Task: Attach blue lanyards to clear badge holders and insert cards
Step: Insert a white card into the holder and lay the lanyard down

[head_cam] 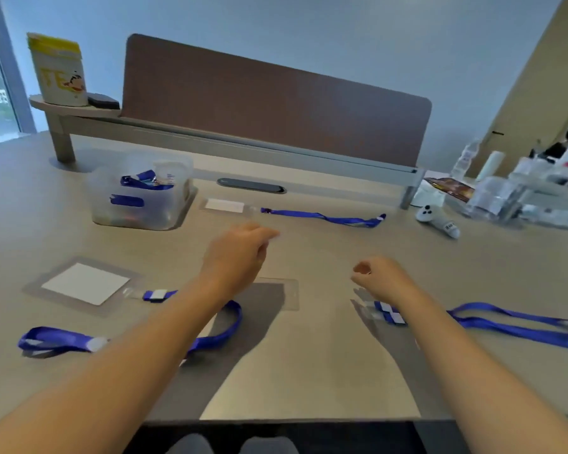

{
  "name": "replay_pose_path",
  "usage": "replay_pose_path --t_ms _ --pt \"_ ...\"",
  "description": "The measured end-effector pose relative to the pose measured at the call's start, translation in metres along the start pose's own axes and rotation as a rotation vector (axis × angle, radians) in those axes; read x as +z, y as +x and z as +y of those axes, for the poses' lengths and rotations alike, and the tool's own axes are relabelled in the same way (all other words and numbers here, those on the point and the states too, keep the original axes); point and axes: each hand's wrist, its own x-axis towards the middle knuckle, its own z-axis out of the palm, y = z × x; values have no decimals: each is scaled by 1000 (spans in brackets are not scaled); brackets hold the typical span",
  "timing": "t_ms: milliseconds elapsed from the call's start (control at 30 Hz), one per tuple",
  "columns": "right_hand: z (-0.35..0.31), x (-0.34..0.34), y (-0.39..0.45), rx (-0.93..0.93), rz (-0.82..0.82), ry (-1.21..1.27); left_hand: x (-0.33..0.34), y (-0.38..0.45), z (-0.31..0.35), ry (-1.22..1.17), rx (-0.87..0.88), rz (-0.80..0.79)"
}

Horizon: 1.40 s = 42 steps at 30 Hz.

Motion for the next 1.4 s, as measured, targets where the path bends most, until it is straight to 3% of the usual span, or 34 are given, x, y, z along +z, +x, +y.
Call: replay_pose_path --t_ms 200,467,667,833,967,1200,1400 --pt "56 0 -17 71 -69 20 34 2 42 29 50 -102" --pt "71 6 -5 65 -119 -87 54 16 60 74 -4 -179" --pt "72 2 10 31 116 114 53 25 58 30 -66 -154" --pt "46 -9 22 -131 414 268 47 34 52 -122 -136 -27" --pt "15 -12 27 -263 504 316 40 44 46 -339 -314 58" --pt "-34 -19 36 -396 453 432 29 59 35 -857 -676 114" --pt "-57 -16 41 -354 341 532 24 58 28 -921 -660 51"
